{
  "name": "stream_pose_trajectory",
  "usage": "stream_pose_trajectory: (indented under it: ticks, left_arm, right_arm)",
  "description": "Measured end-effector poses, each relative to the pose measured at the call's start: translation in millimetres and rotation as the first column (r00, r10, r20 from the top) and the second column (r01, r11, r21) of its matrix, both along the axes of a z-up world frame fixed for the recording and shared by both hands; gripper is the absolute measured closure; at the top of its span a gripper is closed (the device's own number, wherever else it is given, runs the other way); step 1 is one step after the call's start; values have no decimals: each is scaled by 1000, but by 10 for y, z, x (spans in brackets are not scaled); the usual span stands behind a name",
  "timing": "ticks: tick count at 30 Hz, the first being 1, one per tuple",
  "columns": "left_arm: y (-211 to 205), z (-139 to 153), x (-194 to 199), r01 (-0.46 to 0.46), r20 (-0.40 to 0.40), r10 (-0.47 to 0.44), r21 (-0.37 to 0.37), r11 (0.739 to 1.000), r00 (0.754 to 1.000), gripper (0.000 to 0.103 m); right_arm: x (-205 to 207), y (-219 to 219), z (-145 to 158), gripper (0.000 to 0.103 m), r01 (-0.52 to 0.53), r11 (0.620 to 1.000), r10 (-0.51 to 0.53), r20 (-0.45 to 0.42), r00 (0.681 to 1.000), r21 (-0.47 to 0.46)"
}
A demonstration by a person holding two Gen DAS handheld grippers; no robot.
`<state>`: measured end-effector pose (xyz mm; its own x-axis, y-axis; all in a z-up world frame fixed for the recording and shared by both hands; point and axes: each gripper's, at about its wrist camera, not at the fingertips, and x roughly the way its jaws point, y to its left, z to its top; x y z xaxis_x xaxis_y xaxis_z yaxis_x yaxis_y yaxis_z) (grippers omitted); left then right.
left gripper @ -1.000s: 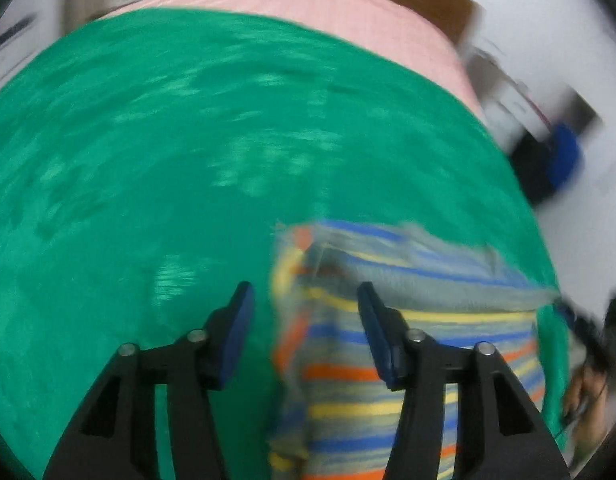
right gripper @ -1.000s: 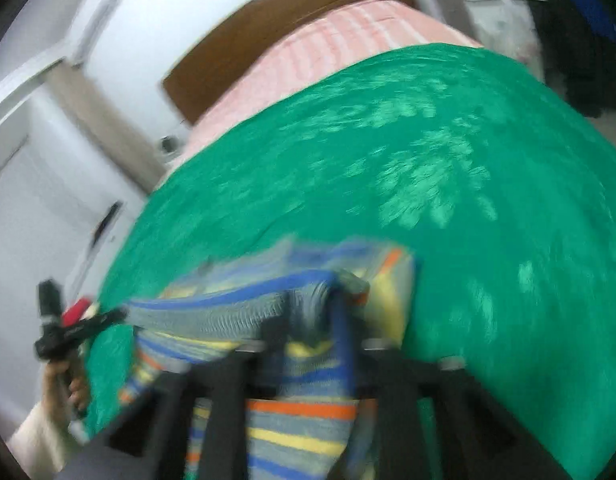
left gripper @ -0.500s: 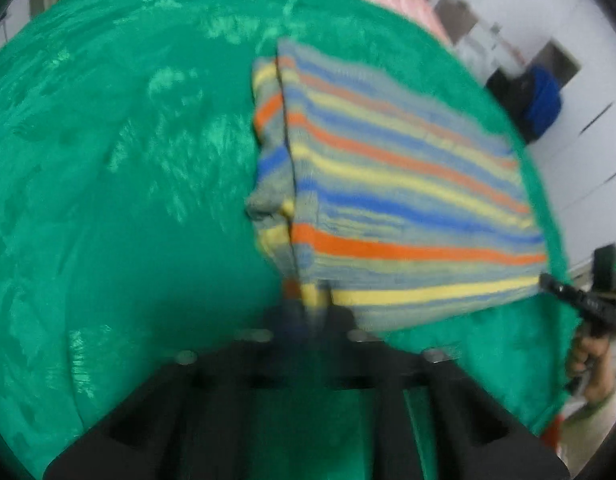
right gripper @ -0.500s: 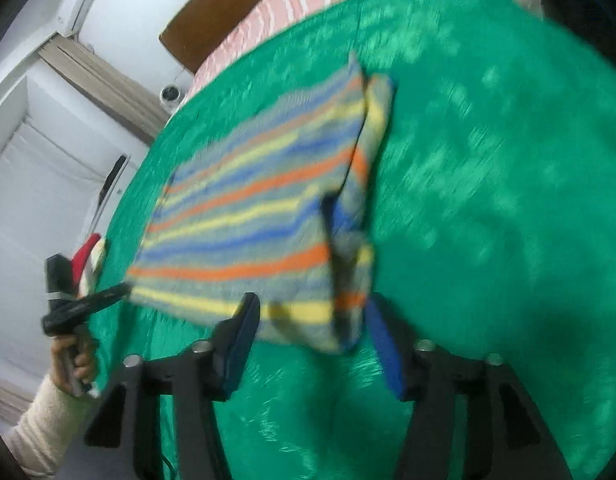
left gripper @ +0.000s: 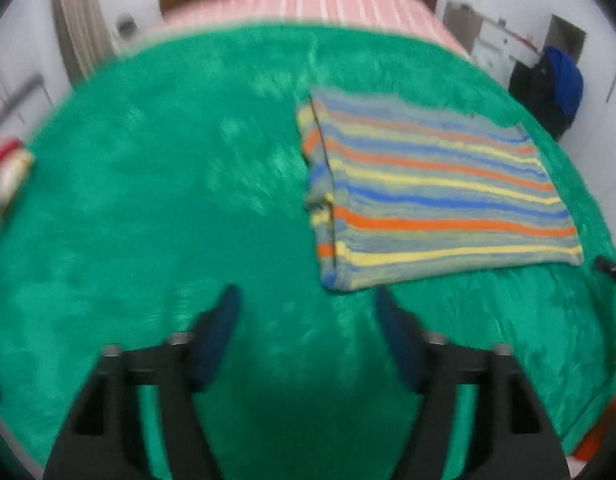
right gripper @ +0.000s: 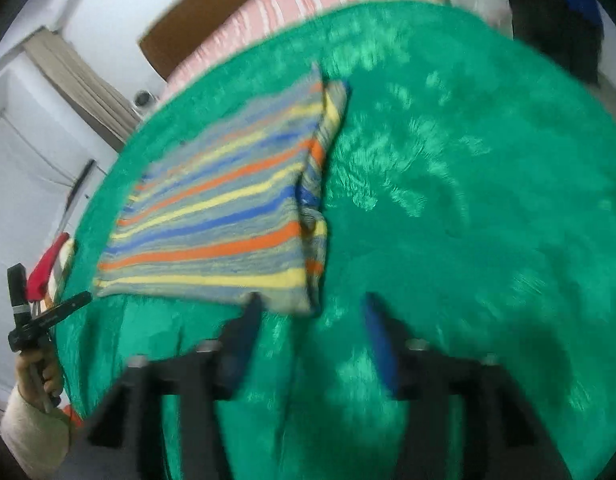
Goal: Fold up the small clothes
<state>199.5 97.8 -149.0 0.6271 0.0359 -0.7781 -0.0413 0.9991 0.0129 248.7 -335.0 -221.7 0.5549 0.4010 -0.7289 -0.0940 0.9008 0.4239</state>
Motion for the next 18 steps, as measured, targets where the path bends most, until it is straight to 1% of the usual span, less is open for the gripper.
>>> stream_pose_trajectory:
  ticks: [2, 3, 6, 8, 9, 11, 15, 18]
  left_arm:
    - [-4, 129, -267, -30, 65, 27, 46, 999, 998, 16]
    - [-1, 167, -351, -43, 80, 39, 51, 998, 996, 16]
    - [9, 215, -509, -79, 97, 74, 48, 996, 992, 16]
    - [43, 241, -612, -91, 105, 84, 61, 994, 991, 16]
    - [2, 238, -600, -93, 108, 85, 72, 993, 990, 16]
    - [-59, 261, -608, -99, 115, 88, 92, 991, 989, 16]
    - [-120, 319, -660, -97, 133, 84, 97, 991, 988, 16]
    - [-165, 353, -689, -94, 146, 78, 108, 990, 986, 16]
  right_arm:
    - [-241, -17, 56, 43, 18, 1000, -17, 53, 998, -20]
    - [-423, -35, 74, 43, 30, 999, -28, 81, 996, -22]
    - [-719, -52, 55, 43, 69, 997, -65, 126, 990, -23]
    - [-896, -48, 41, 43, 93, 995, -89, 155, 984, -22]
    - [-958, -44, 28, 43, 103, 994, -97, 166, 981, -25]
    - [-1082, -44, 1, 43, 113, 993, -106, 180, 978, -29]
    - [-1239, -68, -69, 43, 122, 992, -113, 187, 976, -39]
    - [-1277, -53, -97, 43, 122, 992, -111, 192, 975, -44]
